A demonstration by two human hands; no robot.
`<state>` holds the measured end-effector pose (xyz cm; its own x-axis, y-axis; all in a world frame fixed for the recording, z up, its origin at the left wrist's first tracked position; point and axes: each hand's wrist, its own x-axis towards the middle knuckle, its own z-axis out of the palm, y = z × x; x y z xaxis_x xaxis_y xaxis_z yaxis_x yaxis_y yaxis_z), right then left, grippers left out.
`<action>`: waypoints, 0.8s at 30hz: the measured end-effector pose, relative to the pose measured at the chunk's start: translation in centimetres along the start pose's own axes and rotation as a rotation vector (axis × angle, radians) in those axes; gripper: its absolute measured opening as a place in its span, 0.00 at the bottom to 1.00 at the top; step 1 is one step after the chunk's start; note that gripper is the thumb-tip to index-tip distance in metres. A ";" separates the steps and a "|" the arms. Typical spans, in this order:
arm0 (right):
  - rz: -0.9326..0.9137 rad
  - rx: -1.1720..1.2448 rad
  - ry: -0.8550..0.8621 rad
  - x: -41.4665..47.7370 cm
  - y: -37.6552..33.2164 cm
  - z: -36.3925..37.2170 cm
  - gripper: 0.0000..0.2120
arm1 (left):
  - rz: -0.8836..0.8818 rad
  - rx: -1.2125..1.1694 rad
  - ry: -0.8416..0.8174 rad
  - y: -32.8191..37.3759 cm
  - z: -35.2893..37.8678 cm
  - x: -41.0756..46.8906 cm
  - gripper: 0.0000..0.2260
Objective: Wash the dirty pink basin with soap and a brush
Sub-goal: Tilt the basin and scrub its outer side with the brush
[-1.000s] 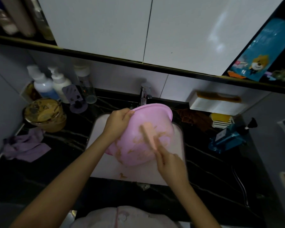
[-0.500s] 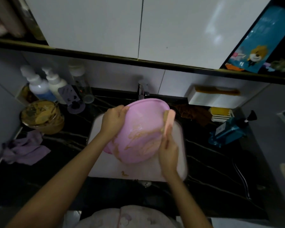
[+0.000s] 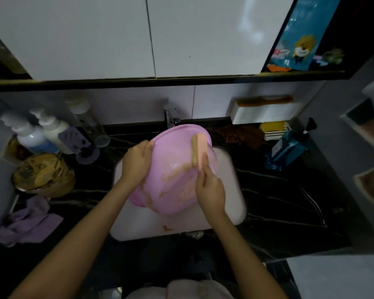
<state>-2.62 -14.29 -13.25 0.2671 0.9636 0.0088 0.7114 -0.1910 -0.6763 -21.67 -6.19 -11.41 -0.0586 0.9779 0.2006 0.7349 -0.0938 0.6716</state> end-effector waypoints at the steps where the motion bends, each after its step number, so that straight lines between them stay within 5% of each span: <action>1: 0.121 0.031 0.023 0.8 0.6 -0.6 0.24 | 0.006 -0.007 -0.011 0.2 -0.1 0.0 0.18; 3: 0.252 0.068 0.029 0.1 2.1 -1.5 0.23 | -0.003 0.003 -0.012 0.1 -0.2 0.0 0.19; 6: -0.007 0.072 -0.100 -2.6 0.1 -1.7 0.24 | -0.011 0.014 0.068 -0.1 -0.5 -0.3 0.20; 8: -0.153 -0.028 -0.060 -3.4 -2.3 0.1 0.25 | 0.108 0.006 -0.055 -0.4 0.2 1.0 0.20; 11: -0.118 -0.105 -0.062 0.3 -2.9 -0.5 0.24 | 0.100 0.049 -0.039 0.5 0.8 1.4 0.18; 14: 0.253 0.352 -0.028 3.3 -2.1 -2.0 0.19 | 0.078 0.075 -0.044 0.3 0.8 1.5 0.18; 17: 0.506 0.831 -0.199 3.3 -0.1 -3.7 0.17 | 0.062 0.080 -0.053 -0.2 0.3 1.3 0.18; 21: 0.688 1.359 -0.618 3.8 2.3 -6.5 0.12 | 0.034 0.035 -0.029 -0.9 -0.4 1.1 0.19; 24: 0.595 1.708 -0.877 3.8 4.3 -6.7 0.13 | 0.000 -0.006 -0.024 -1.1 -0.1 0.7 0.19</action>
<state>5.83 -12.70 -11.20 -0.5139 0.7723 -0.3735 -0.7024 -0.6287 -0.3336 -22.60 -5.37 -11.94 -0.0418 0.9822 0.1834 0.7307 -0.0951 0.6761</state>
